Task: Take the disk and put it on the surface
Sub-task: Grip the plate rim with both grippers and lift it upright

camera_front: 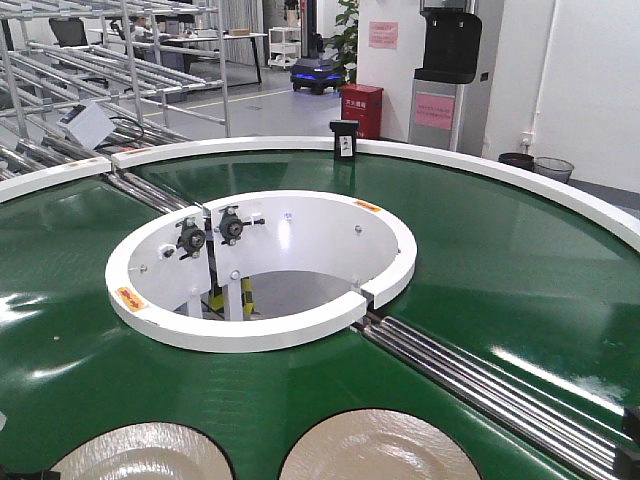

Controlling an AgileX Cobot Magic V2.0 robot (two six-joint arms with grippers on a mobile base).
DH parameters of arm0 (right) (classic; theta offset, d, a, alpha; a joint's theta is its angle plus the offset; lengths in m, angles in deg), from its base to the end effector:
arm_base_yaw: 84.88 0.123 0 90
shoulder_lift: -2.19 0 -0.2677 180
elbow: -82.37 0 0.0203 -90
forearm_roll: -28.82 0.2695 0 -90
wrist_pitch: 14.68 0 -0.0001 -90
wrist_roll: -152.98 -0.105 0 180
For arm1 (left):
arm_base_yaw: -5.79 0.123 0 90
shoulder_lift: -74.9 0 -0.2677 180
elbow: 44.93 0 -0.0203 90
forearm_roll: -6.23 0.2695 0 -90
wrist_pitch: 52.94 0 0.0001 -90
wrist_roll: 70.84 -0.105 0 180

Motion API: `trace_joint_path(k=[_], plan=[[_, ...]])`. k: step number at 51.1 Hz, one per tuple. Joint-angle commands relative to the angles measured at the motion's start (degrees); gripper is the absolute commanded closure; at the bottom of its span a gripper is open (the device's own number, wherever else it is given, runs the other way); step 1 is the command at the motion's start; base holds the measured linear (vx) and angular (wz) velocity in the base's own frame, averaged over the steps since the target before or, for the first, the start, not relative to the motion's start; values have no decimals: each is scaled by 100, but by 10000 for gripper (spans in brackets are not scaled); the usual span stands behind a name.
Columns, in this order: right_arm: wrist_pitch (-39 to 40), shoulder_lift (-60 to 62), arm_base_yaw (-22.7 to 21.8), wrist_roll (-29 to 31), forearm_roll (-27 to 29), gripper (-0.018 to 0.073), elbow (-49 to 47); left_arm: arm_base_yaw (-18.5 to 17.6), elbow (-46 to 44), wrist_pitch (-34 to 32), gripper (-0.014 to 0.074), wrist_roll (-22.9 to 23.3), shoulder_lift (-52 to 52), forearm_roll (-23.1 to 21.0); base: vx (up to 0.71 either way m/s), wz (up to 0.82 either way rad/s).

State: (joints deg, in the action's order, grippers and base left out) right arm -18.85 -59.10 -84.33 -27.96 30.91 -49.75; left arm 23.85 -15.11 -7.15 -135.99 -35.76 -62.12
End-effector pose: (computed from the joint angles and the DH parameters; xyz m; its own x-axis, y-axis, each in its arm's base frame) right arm 0.2290 0.0025 0.2468 -0.3962 0.0490 -0.9169 0.0089 0.9987 0.0495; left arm 0.3133 0.0285 0.1044 -0.8994 -0.2276 -0.3731 0.0479 0.7973 -0.6017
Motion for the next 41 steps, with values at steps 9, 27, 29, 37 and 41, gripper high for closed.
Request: trace_joint_path(k=[9,27,29,37,41], plan=[[418,45,-1,2,60,184,-190,-48,-110,783,358,-51,70,-395,0,0],[-1182,-132,-1,15,1252,184,-566,548,-110,873,605,651,566,-964,0,0],[-1447,-225,-1,15,1252,182,-696,646,-110,931,603,753,680,-1109,0,0],[-2144,-820,-1,36,1369,126,-1411,895,-110,1036,601,918,1228,-1660,0,0],[-2353,-1249,-1,36,1477,74,-1754,931,-110,1031,601,970,1472,-1806,0,0]])
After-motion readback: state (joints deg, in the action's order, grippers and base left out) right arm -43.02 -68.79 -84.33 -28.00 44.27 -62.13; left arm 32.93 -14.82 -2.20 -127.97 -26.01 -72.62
